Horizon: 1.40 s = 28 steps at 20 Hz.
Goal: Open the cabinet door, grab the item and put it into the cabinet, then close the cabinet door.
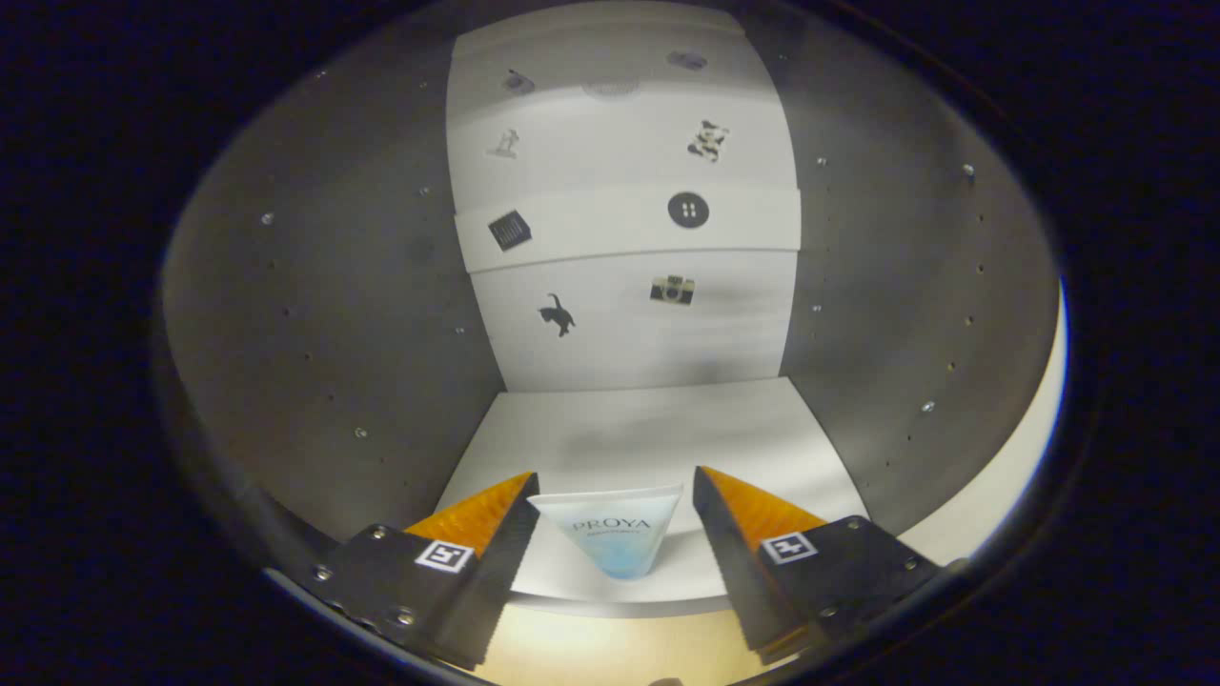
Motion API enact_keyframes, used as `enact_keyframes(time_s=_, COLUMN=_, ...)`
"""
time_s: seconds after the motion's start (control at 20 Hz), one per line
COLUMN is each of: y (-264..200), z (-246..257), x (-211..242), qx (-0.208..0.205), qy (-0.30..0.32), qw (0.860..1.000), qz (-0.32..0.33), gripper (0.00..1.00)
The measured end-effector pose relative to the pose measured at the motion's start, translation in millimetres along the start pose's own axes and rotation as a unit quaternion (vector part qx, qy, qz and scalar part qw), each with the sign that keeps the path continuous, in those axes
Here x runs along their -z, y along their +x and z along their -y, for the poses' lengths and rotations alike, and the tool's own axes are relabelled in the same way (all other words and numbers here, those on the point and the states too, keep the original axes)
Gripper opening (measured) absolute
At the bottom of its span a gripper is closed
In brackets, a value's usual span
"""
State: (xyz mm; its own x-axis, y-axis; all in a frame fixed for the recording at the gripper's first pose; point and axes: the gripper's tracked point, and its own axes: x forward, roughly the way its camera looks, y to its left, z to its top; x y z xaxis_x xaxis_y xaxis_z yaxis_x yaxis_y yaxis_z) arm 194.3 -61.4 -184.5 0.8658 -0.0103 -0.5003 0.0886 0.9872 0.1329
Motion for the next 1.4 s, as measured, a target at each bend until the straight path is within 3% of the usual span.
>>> enact_keyframes(time_s=0.05, y=-10, z=-1, x=-8, qx=-0.001, qy=-0.002, qw=1.000, qz=0.018, gripper=0.99)
enact_keyframes(time_s=0.55, y=-132, z=10, x=-50, qx=0.023, qy=-0.003, qw=0.988, qz=0.154, gripper=0.98)
enact_keyframes(time_s=1.0, y=-251, z=10, x=-30, qx=0.055, qy=-0.036, qw=0.975, qz=0.211, gripper=0.98)
enact_keyframes(time_s=1.4, y=-351, z=46, x=-9, qx=0.101, qy=-0.014, qw=0.966, qz=0.236, gripper=0.96)
